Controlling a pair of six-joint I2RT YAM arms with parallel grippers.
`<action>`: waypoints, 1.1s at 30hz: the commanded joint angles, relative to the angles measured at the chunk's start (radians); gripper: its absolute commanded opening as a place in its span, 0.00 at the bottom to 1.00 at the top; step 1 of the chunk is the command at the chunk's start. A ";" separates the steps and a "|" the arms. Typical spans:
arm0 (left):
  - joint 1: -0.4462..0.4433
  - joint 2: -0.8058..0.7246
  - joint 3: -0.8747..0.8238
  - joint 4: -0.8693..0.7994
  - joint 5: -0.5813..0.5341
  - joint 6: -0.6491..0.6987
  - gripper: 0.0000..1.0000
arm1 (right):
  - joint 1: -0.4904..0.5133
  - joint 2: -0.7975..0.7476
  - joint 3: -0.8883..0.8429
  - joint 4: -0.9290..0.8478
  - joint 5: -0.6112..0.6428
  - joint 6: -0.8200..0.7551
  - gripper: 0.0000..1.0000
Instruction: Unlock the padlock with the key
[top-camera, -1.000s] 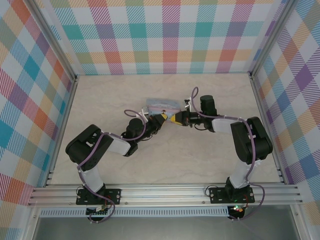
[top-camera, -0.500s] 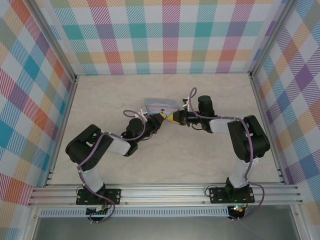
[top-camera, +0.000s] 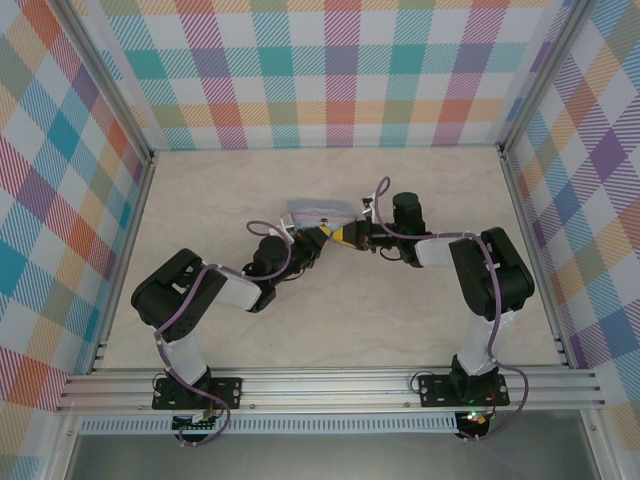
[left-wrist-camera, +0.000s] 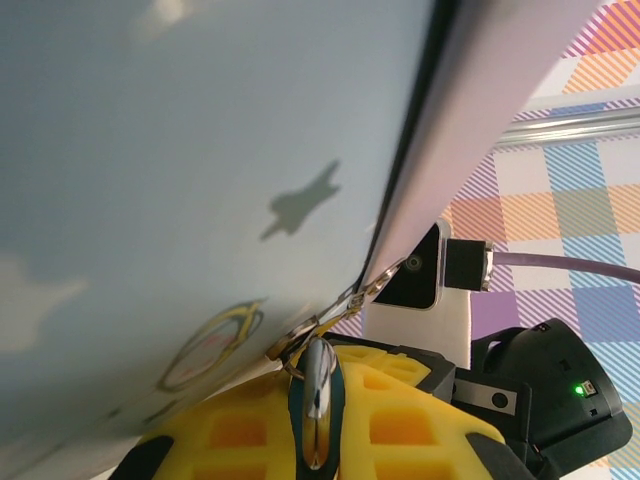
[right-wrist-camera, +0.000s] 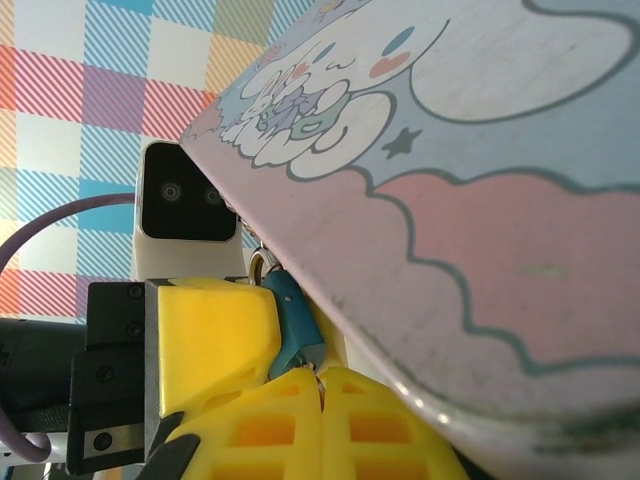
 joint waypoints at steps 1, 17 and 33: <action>-0.078 -0.004 0.042 0.177 0.238 0.008 0.00 | 0.065 0.020 0.031 0.102 0.091 0.015 0.01; -0.039 -0.022 -0.068 0.062 0.050 -0.032 0.00 | -0.015 -0.131 -0.158 -0.138 0.166 -0.202 0.38; 0.004 -0.162 -0.056 -0.287 0.059 -0.182 0.00 | 0.180 -0.642 -0.323 -0.388 0.767 -0.907 0.64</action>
